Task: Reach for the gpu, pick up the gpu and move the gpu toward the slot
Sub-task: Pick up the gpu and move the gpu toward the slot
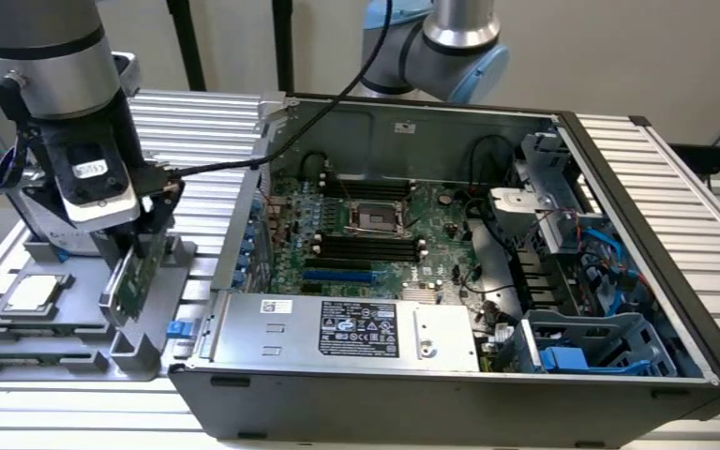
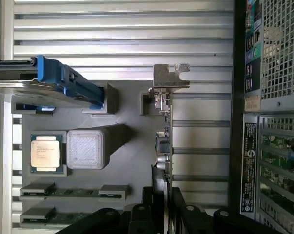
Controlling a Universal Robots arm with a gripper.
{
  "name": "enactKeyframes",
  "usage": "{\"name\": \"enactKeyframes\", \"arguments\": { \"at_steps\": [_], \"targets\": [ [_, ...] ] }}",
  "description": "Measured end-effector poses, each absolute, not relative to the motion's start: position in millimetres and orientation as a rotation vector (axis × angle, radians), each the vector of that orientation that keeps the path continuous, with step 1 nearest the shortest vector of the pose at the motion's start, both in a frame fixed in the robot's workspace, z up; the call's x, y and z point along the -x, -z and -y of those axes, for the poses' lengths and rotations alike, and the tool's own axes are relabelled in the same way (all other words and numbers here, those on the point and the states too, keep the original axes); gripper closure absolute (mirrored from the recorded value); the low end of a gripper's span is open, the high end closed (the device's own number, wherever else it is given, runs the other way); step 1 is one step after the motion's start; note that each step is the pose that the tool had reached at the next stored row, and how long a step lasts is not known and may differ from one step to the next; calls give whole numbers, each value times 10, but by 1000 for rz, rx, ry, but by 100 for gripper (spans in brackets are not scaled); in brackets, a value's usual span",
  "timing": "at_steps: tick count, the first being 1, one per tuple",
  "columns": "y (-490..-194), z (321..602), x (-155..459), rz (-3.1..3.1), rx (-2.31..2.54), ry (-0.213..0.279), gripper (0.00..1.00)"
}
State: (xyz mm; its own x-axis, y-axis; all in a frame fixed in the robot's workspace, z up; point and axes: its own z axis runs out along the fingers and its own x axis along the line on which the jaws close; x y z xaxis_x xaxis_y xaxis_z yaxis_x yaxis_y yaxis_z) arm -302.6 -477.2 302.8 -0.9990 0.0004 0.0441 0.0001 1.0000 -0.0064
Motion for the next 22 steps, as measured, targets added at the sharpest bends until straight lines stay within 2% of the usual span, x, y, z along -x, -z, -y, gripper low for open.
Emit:
{"name": "enactKeyframes", "arguments": {
  "at_steps": [22],
  "targets": [
    [-4074,4871,2349,3091,0,-9,74]
  ]
}}
